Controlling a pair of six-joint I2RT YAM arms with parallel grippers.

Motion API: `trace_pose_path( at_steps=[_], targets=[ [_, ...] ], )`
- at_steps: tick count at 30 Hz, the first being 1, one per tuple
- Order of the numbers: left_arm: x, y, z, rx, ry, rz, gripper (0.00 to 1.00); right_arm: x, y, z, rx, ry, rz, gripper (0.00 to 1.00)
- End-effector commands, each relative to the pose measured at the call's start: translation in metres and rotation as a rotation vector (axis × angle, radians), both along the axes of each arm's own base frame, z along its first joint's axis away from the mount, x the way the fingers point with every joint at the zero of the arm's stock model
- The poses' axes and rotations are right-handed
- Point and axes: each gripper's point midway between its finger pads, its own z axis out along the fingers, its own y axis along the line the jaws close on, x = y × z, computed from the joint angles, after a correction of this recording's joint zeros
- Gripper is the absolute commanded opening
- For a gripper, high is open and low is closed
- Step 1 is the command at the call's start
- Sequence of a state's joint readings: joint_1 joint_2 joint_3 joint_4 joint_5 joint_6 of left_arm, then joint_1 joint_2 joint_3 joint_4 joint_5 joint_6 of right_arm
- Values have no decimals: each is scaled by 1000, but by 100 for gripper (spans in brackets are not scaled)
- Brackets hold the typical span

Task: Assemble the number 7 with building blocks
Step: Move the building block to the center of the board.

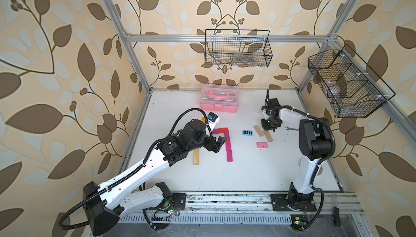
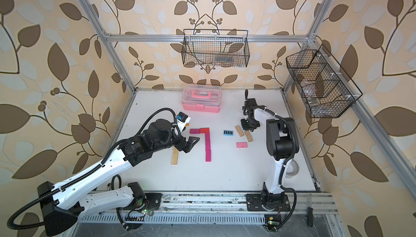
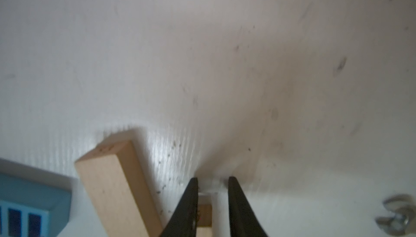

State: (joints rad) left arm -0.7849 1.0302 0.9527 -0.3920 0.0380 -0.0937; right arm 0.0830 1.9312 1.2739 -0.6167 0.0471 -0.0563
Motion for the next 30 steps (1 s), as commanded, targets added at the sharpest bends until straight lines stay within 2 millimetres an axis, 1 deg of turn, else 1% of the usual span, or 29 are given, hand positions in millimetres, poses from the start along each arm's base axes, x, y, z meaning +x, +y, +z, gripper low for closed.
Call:
trace_pose_path(
  at_steps=[1, 3, 5, 8, 10, 15, 17, 20, 23, 27, 28, 30],
  targets=[
    [-6, -9, 7, -50, -3, -46, 99, -47, 0, -12, -19, 80, -44, 24],
    [-6, -14, 7, -61, 6, -63, 99, -63, 6, -12, -23, 86, -41, 24],
    [-6, -18, 6, -65, 16, -78, 99, -74, 10, -9, -34, 82, -39, 24],
    [-7, -22, 3, -68, 32, -92, 99, -76, 9, 4, -44, 33, -44, 25],
    [-7, -22, 2, -68, 35, -92, 99, -71, 9, 14, -39, -4, -32, 28],
    [-7, -17, -1, -54, 33, -74, 99, -46, 32, 39, 80, -86, 72, 39],
    [-7, -15, -1, -50, 31, -65, 99, -36, 43, 47, 119, -99, 122, 42],
    [-5, -13, -4, -36, 30, -54, 99, -23, 69, 53, 128, -105, 229, 42],
    [-5, -10, -4, -23, 36, -42, 99, -16, 96, 53, 133, -84, 307, 41],
    [-10, 0, -2, -20, 35, -19, 99, -18, 131, 43, 83, -72, 448, 42],
    [-12, 3, -1, -22, 35, -16, 99, -18, 137, 39, 78, -64, 469, 42],
    [-16, 8, -1, -26, 37, -7, 99, -14, 142, 33, 64, -54, 489, 43]
  ],
)
